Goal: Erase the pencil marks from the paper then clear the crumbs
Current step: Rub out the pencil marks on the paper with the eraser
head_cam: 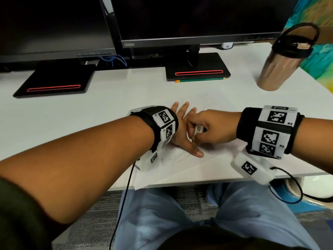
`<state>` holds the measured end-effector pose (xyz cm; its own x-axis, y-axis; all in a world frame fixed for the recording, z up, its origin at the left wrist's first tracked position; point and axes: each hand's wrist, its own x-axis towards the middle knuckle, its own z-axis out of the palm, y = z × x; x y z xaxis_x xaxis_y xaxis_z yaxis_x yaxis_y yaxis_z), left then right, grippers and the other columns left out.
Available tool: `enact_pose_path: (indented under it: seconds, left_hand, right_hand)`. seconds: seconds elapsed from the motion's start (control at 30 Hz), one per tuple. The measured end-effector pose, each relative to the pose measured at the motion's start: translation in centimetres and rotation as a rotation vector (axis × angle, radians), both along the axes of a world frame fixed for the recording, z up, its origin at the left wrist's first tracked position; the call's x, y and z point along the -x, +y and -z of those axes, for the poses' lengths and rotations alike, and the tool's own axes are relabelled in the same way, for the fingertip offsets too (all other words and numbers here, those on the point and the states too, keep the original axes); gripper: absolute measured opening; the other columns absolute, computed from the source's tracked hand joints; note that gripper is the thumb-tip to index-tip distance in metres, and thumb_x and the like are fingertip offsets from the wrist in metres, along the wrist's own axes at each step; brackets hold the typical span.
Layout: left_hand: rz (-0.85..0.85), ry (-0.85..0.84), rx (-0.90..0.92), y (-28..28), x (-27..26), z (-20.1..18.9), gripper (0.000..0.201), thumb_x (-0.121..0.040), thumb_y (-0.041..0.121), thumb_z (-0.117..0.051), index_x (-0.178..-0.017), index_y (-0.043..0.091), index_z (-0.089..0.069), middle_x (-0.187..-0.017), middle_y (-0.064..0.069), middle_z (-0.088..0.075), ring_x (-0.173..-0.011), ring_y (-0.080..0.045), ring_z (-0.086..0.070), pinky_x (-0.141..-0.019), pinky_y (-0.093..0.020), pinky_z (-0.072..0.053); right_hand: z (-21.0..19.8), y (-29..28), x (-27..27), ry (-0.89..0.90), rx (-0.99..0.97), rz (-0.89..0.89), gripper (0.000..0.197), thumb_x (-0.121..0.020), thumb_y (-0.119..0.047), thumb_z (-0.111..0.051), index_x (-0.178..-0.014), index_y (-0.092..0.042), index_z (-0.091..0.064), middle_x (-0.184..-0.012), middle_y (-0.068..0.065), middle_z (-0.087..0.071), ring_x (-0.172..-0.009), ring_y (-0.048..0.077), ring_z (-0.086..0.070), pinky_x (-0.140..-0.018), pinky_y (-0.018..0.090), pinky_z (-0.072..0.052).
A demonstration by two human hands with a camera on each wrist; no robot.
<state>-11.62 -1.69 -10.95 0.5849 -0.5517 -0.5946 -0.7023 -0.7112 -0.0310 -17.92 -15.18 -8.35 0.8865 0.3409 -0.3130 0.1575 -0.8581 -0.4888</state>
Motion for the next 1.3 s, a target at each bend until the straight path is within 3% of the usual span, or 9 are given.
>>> enact_pose_path:
  seconds: [0.07, 0.2, 0.33, 0.43, 0.6, 0.73, 0.87, 0.97, 1.3]
  left_hand:
    - [0.003, -0.001, -0.005, -0.1, 0.0, 0.1, 0.140, -0.059, 0.093, -0.056, -0.150, 0.030, 0.030, -0.156, -0.004, 0.039, -0.144, -0.032, 0.034, -0.119, -0.059, 0.009]
    - [0.000, -0.013, -0.010, -0.1, -0.2, 0.3, 0.143, -0.056, 0.095, -0.054, -0.150, 0.028, 0.030, -0.156, -0.005, 0.039, -0.145, -0.033, 0.032, -0.119, -0.061, 0.004]
    - [0.001, -0.009, 0.007, -0.1, -0.2, 0.4, 0.143, -0.056, 0.094, -0.056, -0.150, 0.029, 0.030, -0.157, -0.003, 0.039, -0.145, -0.033, 0.032, -0.119, -0.060, 0.006]
    - [0.000, -0.022, 0.004, -0.2, -0.4, 0.7, 0.146, -0.053, 0.097, -0.054, -0.151, 0.028, 0.029, -0.157, -0.004, 0.038, -0.146, -0.034, 0.030, -0.119, -0.062, 0.003]
    - [0.004, -0.011, -0.008, -0.2, -0.4, 0.4, 0.143, -0.056, 0.095, -0.055, -0.150, 0.029, 0.031, -0.157, -0.003, 0.038, -0.145, -0.034, 0.032, -0.119, -0.061, 0.004]
    - [0.000, -0.023, 0.002, -0.2, -0.4, 0.6, 0.146, -0.053, 0.097, -0.054, -0.151, 0.027, 0.029, -0.158, -0.004, 0.037, -0.146, -0.034, 0.029, -0.119, -0.063, 0.001]
    - [0.000, -0.015, -0.004, -0.2, -0.4, 0.5, 0.145, -0.055, 0.095, -0.056, -0.150, 0.028, 0.031, -0.157, -0.003, 0.038, -0.145, -0.033, 0.031, -0.119, -0.062, 0.003]
    - [-0.002, -0.022, 0.012, -0.2, -0.5, 0.7, 0.147, -0.053, 0.096, -0.055, -0.151, 0.028, 0.030, -0.158, -0.003, 0.037, -0.146, -0.034, 0.029, -0.119, -0.062, 0.003]
    - [-0.003, -0.024, 0.003, -0.2, -0.4, 0.5, 0.146, -0.055, 0.095, -0.056, -0.150, 0.027, 0.030, -0.158, -0.004, 0.037, -0.146, -0.034, 0.029, -0.119, -0.061, 0.004]
  right_hand:
    - [-0.1, -0.2, -0.1, 0.033, -0.016, 0.010, 0.006, -0.084, -0.013, -0.065, -0.089, -0.014, -0.064, -0.081, -0.010, -0.067, -0.069, -0.004, -0.058, -0.069, 0.018, -0.049]
    - [-0.2, -1.2, -0.7, -0.002, -0.013, 0.091, 0.008, -0.083, -0.017, -0.067, -0.086, -0.023, -0.063, -0.085, -0.010, -0.070, -0.084, 0.008, -0.065, -0.084, 0.037, -0.054]
    - [-0.2, -0.7, -0.2, 0.068, -0.028, 0.017, 0.006, -0.083, -0.014, -0.067, -0.086, -0.018, -0.064, -0.081, -0.010, -0.069, -0.075, 0.003, -0.062, -0.078, 0.028, -0.053]
    - [-0.3, -1.5, -0.7, 0.000, -0.033, 0.115, 0.008, -0.083, -0.014, -0.065, -0.086, -0.021, -0.063, -0.084, -0.011, -0.071, -0.081, 0.004, -0.064, -0.083, 0.032, -0.053]
    - [-0.1, -0.7, -0.1, 0.051, -0.019, 0.013, 0.007, -0.082, -0.015, -0.068, -0.084, -0.020, -0.063, -0.078, -0.014, -0.067, -0.075, 0.001, -0.062, -0.079, 0.030, -0.053]
    - [-0.2, -1.7, -0.8, -0.030, -0.004, 0.101, 0.008, -0.082, -0.016, -0.065, -0.085, -0.023, -0.062, -0.084, -0.012, -0.069, -0.085, 0.009, -0.065, -0.086, 0.040, -0.054]
    - [-0.2, -0.9, 0.1, 0.055, -0.011, 0.007, 0.008, -0.082, -0.016, -0.067, -0.084, -0.022, -0.063, -0.078, -0.021, -0.065, -0.078, 0.003, -0.062, -0.082, 0.033, -0.054]
    - [-0.6, -1.9, -0.6, -0.027, 0.006, 0.119, 0.007, -0.082, -0.017, -0.067, -0.086, -0.022, -0.063, -0.084, -0.014, -0.068, -0.085, 0.007, -0.064, -0.087, 0.039, -0.053]
    - [-0.2, -1.5, -0.4, -0.032, 0.018, 0.075, 0.009, -0.082, -0.016, -0.067, -0.086, -0.022, -0.062, -0.084, -0.012, -0.068, -0.084, 0.009, -0.065, -0.084, 0.039, -0.054]
